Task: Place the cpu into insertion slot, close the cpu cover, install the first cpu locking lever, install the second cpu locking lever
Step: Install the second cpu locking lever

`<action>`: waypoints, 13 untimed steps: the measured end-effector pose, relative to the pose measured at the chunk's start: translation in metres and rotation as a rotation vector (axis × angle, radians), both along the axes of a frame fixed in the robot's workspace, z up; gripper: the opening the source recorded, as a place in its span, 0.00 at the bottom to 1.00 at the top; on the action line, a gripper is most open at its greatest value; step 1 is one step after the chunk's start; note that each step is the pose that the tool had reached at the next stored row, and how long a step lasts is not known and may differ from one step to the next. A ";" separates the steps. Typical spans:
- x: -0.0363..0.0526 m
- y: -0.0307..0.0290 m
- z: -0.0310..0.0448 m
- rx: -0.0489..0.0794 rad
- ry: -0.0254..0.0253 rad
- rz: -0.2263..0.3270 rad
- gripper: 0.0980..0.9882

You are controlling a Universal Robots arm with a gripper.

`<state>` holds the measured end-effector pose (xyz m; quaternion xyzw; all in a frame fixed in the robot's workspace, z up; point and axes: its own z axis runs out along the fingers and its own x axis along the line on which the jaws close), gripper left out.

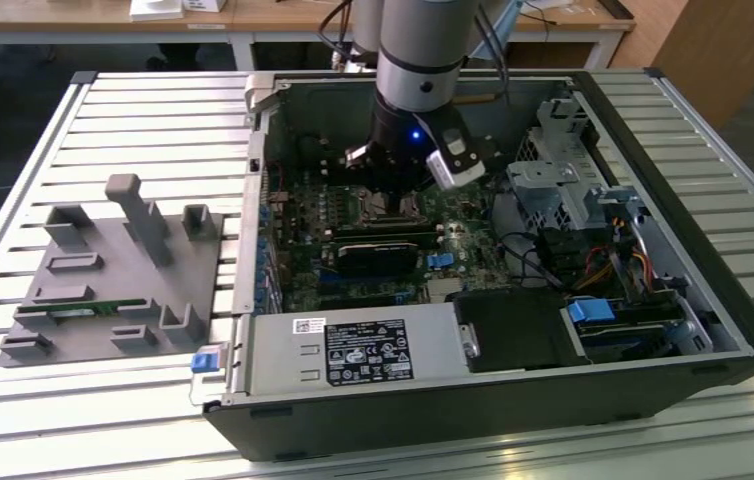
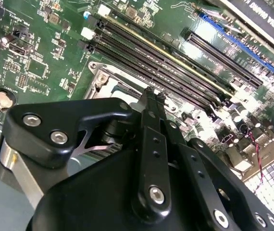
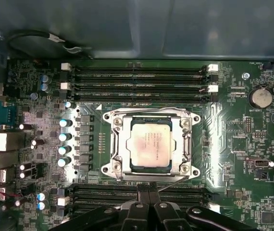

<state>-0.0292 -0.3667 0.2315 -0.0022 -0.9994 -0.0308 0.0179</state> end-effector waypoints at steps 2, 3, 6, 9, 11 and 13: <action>-0.0001 0.0000 -0.0008 0.000 0.0001 0.000 0.02; -0.0001 0.0000 -0.0012 0.000 0.0001 0.000 0.02; -0.0003 0.0000 -0.0022 0.000 0.0000 0.000 0.02; -0.0006 0.0000 -0.0031 0.000 0.0000 0.000 0.02; -0.0009 0.0000 -0.0038 0.000 0.0000 0.000 0.02; -0.0011 0.0000 -0.0045 0.000 0.0001 0.000 0.02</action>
